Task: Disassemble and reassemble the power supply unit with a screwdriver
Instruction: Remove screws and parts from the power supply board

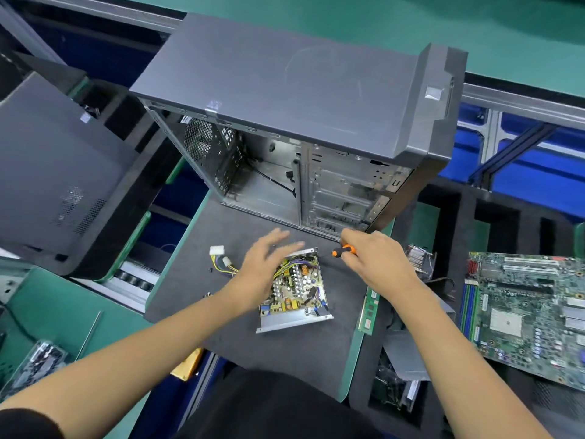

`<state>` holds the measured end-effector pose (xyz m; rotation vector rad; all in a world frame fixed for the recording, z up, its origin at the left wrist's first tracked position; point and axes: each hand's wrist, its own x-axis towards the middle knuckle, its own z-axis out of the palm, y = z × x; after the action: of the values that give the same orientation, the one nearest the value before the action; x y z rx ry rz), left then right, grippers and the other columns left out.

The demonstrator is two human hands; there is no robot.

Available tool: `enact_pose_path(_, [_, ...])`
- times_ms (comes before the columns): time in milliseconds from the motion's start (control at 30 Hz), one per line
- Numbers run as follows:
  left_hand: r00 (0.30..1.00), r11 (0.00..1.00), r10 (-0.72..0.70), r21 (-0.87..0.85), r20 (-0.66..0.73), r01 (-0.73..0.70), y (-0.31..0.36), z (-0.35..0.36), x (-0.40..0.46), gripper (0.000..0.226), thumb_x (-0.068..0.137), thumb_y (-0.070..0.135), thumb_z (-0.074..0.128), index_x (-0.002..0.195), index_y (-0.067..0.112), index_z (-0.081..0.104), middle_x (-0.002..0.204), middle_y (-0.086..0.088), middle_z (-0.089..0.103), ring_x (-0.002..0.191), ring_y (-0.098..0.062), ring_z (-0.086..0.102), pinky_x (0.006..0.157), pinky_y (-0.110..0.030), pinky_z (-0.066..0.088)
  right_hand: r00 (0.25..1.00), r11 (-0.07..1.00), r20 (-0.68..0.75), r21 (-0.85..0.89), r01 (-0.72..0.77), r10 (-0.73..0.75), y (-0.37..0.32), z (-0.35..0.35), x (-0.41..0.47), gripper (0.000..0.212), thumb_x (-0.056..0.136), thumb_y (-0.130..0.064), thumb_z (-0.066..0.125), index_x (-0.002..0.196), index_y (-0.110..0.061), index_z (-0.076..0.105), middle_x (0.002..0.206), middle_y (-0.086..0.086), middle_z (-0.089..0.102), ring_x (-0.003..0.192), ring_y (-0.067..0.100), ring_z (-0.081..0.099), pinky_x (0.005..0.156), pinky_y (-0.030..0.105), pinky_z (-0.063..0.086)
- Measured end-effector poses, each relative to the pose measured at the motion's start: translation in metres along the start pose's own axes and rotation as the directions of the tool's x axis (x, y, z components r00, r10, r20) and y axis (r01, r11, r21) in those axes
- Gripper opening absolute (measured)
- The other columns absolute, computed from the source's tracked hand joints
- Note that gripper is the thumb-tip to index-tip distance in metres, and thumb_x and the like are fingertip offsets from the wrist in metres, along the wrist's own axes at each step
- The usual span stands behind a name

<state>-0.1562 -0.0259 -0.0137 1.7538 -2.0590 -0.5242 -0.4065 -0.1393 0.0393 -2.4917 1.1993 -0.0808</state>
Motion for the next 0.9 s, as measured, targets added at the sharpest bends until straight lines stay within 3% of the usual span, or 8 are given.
enact_pose_path(67, [0.965,0.996,0.088,-0.030,0.248,-0.083,-0.010,-0.002,0.005,0.109,0.064,-0.025,0.039,0.156,0.033,0.035,0.164,0.005,0.019,0.151,-0.011,0.019,0.121,-0.030,0.026,1.000,1.000,-0.009,-0.015,0.014,-0.014,-0.001,0.003,0.002,0.010,0.095,-0.028,0.053,0.096,-0.019,0.052,0.076,-0.007,0.054,0.075,0.031,0.049,0.060,0.035,0.026])
enact_pose_path(167, [0.918,0.981,0.164,0.037,0.362,-0.190,-0.024,-0.001,0.003,0.098,0.072,-0.020,0.045,0.150,0.039,0.042,0.167,0.013,0.008,0.145,-0.014,0.029,0.107,-0.028,0.042,0.999,0.998,-0.035,-0.047,0.040,-0.042,-0.004,0.003,0.004,0.010,0.095,-0.026,0.055,0.094,-0.017,0.052,0.082,-0.002,0.062,0.072,0.031,0.051,0.064,0.033,0.015])
enact_pose_path(267, [0.914,0.973,0.175,0.079,0.367,-0.218,-0.029,0.001,0.003,0.092,0.074,-0.016,0.049,0.147,0.040,0.044,0.168,0.016,0.003,0.146,-0.017,0.029,0.098,-0.024,0.044,0.997,0.993,-0.059,-0.108,0.050,-0.056,-0.007,0.004,0.003,0.011,0.092,-0.023,0.061,0.090,-0.014,0.054,0.074,0.000,0.063,0.064,0.031,0.052,0.063,0.033,0.008])
enact_pose_path(400, [0.919,0.980,0.167,0.045,0.356,-0.196,-0.025,-0.001,0.003,0.086,0.076,-0.015,0.051,0.144,0.037,0.048,0.167,0.017,0.003,0.148,-0.016,0.027,0.109,-0.023,0.036,0.996,0.990,-0.074,-0.131,0.044,-0.054,-0.008,0.009,0.003,0.012,0.092,-0.022,0.063,0.088,-0.014,0.055,0.071,0.000,0.063,0.061,0.031,0.051,0.065,0.031,0.017])
enact_pose_path(500, [0.924,0.983,0.149,0.052,0.353,-0.179,-0.022,-0.003,0.003,0.081,0.078,-0.015,0.052,0.143,0.035,0.052,0.167,0.012,0.010,0.146,-0.016,0.028,0.106,-0.020,0.033,0.995,0.990,-0.073,-0.126,0.057,-0.067,-0.007,0.013,0.004,0.011,0.093,-0.023,0.061,0.090,-0.014,0.055,0.074,0.000,0.065,0.062,0.031,0.052,0.068,0.034,0.030])
enact_pose_path(900, [0.926,0.991,0.130,-0.008,0.354,-0.135,-0.012,-0.011,0.005,0.074,0.082,-0.016,0.050,0.140,0.030,0.057,0.167,0.008,0.017,0.147,-0.019,0.027,0.112,-0.036,0.041,0.980,0.975,-0.156,-0.203,0.089,-0.122,-0.005,0.024,0.006,0.015,0.090,-0.022,0.064,0.085,-0.018,0.051,0.068,-0.004,0.062,0.056,0.025,0.051,0.069,0.036,0.041])
